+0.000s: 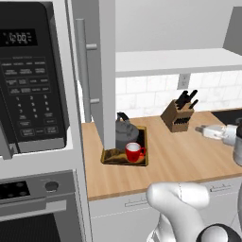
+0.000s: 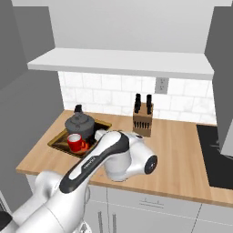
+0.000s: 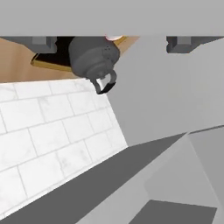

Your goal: Pick the kettle from the counter and place it on the tray. Then pick the mug from the cabinet and place it on the tray. Then close the cabinet doors.

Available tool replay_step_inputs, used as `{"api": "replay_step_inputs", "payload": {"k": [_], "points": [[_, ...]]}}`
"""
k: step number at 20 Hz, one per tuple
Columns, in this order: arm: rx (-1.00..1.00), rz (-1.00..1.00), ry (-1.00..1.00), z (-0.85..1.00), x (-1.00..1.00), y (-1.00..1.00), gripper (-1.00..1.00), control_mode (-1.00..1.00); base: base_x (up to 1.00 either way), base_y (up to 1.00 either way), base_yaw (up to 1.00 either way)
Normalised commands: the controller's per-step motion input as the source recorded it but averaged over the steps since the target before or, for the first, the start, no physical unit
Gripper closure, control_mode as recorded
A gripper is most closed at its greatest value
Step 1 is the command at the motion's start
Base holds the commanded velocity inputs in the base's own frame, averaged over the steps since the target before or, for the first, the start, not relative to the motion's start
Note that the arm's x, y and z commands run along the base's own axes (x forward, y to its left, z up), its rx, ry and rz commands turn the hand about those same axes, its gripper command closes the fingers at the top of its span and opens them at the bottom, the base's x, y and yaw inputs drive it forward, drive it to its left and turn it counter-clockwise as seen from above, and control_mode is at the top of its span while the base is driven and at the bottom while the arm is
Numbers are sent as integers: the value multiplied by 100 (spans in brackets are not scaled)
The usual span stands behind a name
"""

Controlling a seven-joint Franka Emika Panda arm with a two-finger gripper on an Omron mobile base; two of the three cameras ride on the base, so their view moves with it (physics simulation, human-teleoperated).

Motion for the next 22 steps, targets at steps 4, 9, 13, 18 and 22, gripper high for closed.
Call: {"api": "replay_step_inputs", "payload": {"k": [4, 9, 13, 18, 22], "points": [[16, 0, 0, 4, -1, -44, -100, -100, 0, 0, 0], [15, 0, 0, 2, -1, -26, -100, -100, 0, 0, 0], [1, -1, 0, 10, 0, -25, -100, -100, 0, 0, 0], [2, -5, 0, 21, -1, -42, -100, -100, 0, 0, 0], [3, -2, 0, 3, 0, -44, -100, -100, 0, 0, 0]]}}
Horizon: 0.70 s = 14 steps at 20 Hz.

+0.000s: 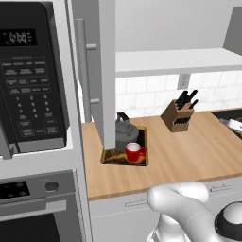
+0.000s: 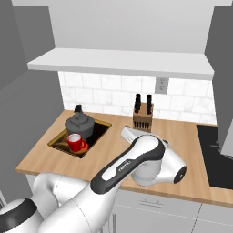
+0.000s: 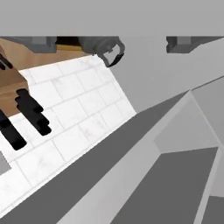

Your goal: Pick the kettle from the counter and place it on the tray. Then pick the mug from the cabinet and place it on the tray. Then close the cabinet doors.

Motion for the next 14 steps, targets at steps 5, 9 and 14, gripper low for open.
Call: {"api": "replay_step_inputs", "payload": {"k": [5, 9, 14], "points": [[1, -1, 0, 0, 0, -29, -100, -100, 0, 0, 0], [0, -1, 0, 0, 0, -21, -100, -100, 0, 0, 0], [1, -1, -3, 0, -2, -29, -100, -100, 0, 0, 0]]}}
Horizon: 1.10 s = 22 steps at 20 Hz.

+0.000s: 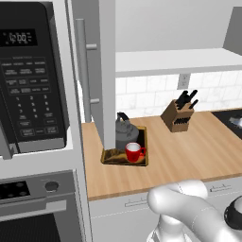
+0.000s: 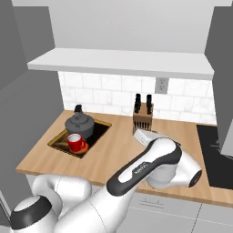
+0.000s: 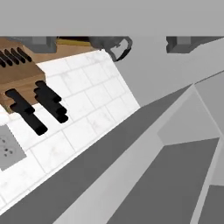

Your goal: Pick the kettle from the counter and place it on the tray. Then pick the mug from the cabinet and place it on the tray. Then close the cabinet doors.

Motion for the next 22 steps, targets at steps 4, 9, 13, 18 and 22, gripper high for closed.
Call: {"api": "replay_step_inputs", "payload": {"k": [4, 9, 13, 18, 22], "points": [[3, -4, -14, 0, -18, -41, -100, -100, 0, 0, 0], [1, -3, -3, 0, -5, -28, -100, -100, 0, 0, 0], [5, 0, -5, 1, -25, -12, -100, -100, 0, 0, 0], [15, 0, -13, 10, -39, -28, -100, -100, 0, 0, 0], [23, 0, -21, 18, -41, -37, -100, -100, 0, 0, 0]]}}
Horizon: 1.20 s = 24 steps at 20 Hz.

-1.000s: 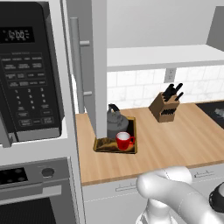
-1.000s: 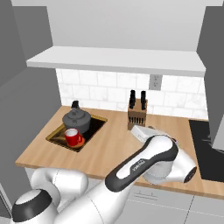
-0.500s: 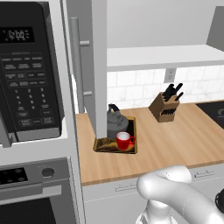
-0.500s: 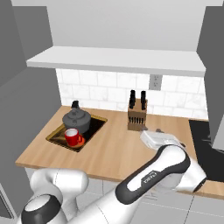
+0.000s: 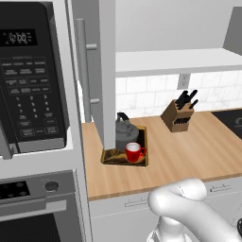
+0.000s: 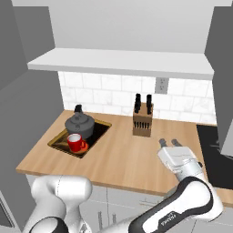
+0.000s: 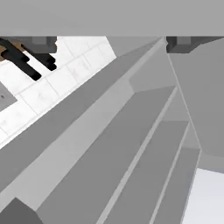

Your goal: Pick the kettle from the counter and place it on the tray. Then pick the mug from the cabinet and place it on the tray. Then close the cabinet doors.

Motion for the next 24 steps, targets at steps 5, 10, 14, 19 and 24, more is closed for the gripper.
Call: {"api": "replay_step_inputs", "payload": {"k": [5, 10, 14, 19, 24], "points": [[9, 0, -15, 9, -39, -29, -100, -100, 0, 0, 0], [12, 0, -7, 17, -19, -43, -100, -100, 0, 0, 0], [17, 0, -7, 20, -19, -47, -100, -100, 0, 0, 0], [7, 0, -9, 1, -24, -34, -100, -100, 0, 0, 0], [6, 0, -1, 3, -12, -35, -100, -100, 0, 0, 0]]}}
